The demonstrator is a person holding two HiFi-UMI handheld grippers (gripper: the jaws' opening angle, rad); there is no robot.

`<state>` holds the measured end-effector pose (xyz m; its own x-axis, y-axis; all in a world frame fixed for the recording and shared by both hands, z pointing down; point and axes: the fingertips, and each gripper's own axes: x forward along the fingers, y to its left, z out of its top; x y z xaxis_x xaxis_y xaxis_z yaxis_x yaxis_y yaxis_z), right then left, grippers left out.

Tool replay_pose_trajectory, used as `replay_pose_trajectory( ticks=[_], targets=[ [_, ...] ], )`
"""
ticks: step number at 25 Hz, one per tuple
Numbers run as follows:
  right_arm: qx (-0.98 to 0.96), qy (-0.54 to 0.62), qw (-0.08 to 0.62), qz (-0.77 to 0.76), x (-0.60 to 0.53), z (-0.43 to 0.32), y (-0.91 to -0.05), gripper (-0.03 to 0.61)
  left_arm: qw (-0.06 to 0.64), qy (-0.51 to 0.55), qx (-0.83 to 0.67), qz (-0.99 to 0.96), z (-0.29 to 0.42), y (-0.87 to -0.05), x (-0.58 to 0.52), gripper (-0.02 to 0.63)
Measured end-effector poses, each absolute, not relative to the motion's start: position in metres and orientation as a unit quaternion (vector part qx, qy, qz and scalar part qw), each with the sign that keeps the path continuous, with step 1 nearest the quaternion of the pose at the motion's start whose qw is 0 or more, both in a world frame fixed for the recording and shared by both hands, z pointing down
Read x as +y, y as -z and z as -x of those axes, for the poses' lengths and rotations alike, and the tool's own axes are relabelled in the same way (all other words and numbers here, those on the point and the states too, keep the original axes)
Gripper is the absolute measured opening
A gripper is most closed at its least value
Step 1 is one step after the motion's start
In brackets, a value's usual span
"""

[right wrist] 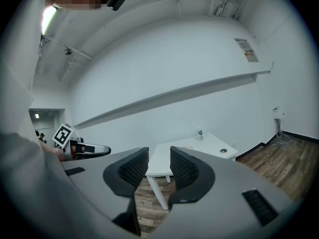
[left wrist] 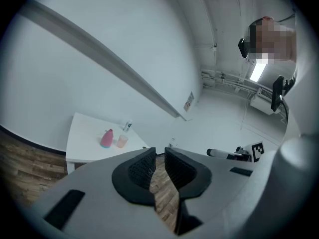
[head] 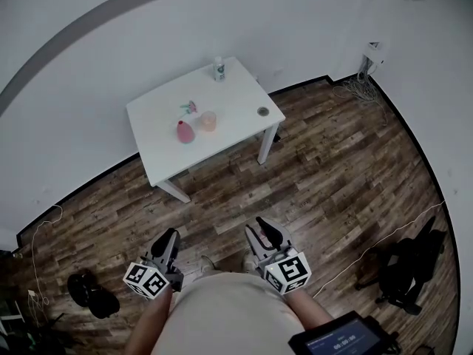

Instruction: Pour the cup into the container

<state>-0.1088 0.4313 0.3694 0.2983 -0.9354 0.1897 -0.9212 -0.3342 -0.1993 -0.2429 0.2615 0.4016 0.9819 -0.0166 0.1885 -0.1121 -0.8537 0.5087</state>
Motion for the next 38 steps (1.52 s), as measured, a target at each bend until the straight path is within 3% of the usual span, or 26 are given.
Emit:
replay_pose_trajectory(
  ticks=[23, 38],
  targets=[
    [0.597, 0.109, 0.003, 0.795, 0.529, 0.057, -0.38, 0.126, 0.257, -0.096, -0.063, -0.96, 0.21, -0.409, 0.335, 0.066],
    [0.594, 0.116, -0.002, 0.796, 0.452, 0.009, -0.389, 0.126, 0.257, -0.108, -0.066, -0.958, 0.164, -0.433, 0.25, 0.066]
  ],
)
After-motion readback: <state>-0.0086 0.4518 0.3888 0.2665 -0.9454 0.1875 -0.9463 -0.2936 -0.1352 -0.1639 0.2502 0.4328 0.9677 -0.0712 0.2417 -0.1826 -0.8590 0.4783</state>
